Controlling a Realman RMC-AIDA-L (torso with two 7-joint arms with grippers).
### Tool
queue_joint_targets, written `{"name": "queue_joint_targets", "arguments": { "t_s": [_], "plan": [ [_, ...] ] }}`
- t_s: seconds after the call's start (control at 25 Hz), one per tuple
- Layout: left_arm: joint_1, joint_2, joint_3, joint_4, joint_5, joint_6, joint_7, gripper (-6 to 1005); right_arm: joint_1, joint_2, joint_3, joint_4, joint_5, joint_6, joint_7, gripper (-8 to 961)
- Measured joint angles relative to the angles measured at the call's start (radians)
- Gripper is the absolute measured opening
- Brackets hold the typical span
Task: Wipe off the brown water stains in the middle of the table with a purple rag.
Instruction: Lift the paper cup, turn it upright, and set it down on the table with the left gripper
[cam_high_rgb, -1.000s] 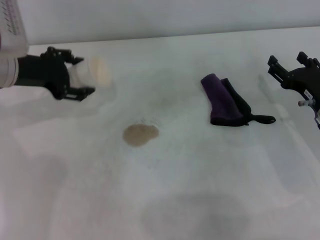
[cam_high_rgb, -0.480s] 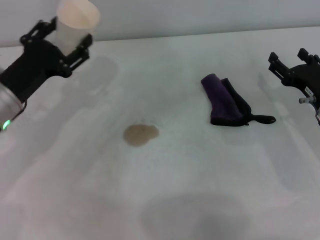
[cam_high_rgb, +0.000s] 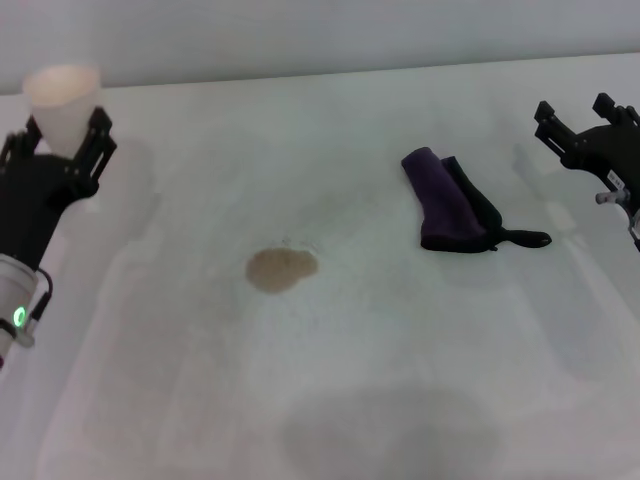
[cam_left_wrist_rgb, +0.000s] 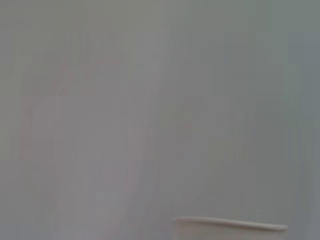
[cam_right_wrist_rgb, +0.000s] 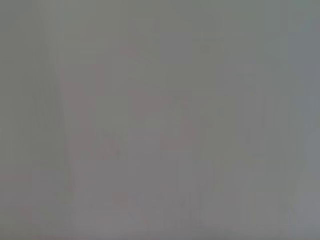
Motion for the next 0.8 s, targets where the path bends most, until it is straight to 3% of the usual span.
{"name": "queue_joint_targets", "arguments": {
  "t_s": [0.28,0.8],
  "plan": [
    [-0.011,-0.003,0.0,0.024,-0.031,-0.189,0.0,770,0.003,0.001,0.0,0.0,0.0,-0.004,0.0,870],
    [-0.043,-0.004,0.0,0.027,-0.018,-0.313,0.021,772,0.009,0.003,0.0,0.0,0.0,-0.006,0.0,870]
  ]
}}
